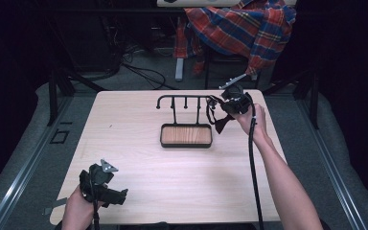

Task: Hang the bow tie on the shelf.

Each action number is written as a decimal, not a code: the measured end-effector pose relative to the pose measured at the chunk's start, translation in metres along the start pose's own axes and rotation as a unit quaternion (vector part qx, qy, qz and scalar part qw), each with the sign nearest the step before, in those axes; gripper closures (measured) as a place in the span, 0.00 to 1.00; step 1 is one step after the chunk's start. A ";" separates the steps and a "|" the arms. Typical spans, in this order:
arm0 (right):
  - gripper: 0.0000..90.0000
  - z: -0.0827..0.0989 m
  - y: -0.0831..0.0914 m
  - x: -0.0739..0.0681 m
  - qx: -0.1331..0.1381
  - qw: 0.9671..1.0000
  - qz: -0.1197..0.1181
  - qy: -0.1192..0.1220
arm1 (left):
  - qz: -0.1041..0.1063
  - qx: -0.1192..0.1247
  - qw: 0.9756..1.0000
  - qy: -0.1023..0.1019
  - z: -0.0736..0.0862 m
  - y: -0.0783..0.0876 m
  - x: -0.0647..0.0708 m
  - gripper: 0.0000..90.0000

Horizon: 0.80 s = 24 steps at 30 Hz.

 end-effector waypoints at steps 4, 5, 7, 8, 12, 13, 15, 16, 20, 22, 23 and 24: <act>0.98 -0.001 -0.001 -0.001 -0.004 1.000 0.005 0.003 | 0.000 0.002 1.000 0.000 0.000 0.000 0.000 0.00; 0.98 -0.001 -0.003 -0.001 -0.005 1.000 0.006 -0.001 | 0.000 0.002 1.000 0.000 0.000 0.000 0.000 0.00; 0.98 0.000 -0.005 -0.001 -0.007 1.000 0.004 -0.007 | 0.000 0.003 1.000 0.001 0.000 0.000 0.000 0.00; 0.98 0.000 -0.006 -0.001 -0.008 1.000 0.004 -0.009 | 0.001 0.003 1.000 0.001 0.000 0.000 0.000 0.00; 0.98 0.000 -0.009 -0.002 -0.011 1.000 0.005 -0.016 | 0.000 0.002 1.000 -0.001 0.000 0.000 0.000 0.00; 0.98 0.001 -0.011 -0.002 -0.012 1.000 0.004 -0.017 | 0.000 0.002 1.000 -0.001 0.000 0.000 0.000 0.00; 0.97 0.001 -0.013 -0.002 -0.014 1.000 0.004 -0.022 | 0.000 0.003 1.000 0.000 0.000 0.000 0.000 0.00; 0.97 0.002 -0.014 -0.001 -0.013 1.000 0.002 -0.025 | 0.000 0.003 1.000 0.000 0.000 0.000 0.000 0.00; 0.97 0.005 -0.017 0.000 -0.016 1.000 0.001 -0.027 | -0.001 0.003 1.000 -0.001 0.000 0.000 0.000 0.00; 0.96 0.006 -0.018 0.000 -0.018 0.999 -0.001 -0.027 | 0.000 0.003 1.000 -0.001 0.000 0.000 0.000 0.00; 0.96 0.007 -0.019 0.000 -0.020 0.999 -0.003 -0.028 | 0.000 0.003 1.000 -0.001 0.000 0.000 0.000 0.00; 0.96 0.008 -0.020 0.000 -0.021 0.999 -0.006 -0.029 | 0.000 0.002 1.000 -0.001 0.000 0.000 0.000 0.00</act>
Point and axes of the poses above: each handheld gripper's, and its own axes: y roughly backward along the jaws, z roughly out of its underside, x roughly to its right, the point moved 4 cm from there along -y, roughly forward along the jaws, and after that the axes turned 7 degrees about z, right-handed, at the moved point
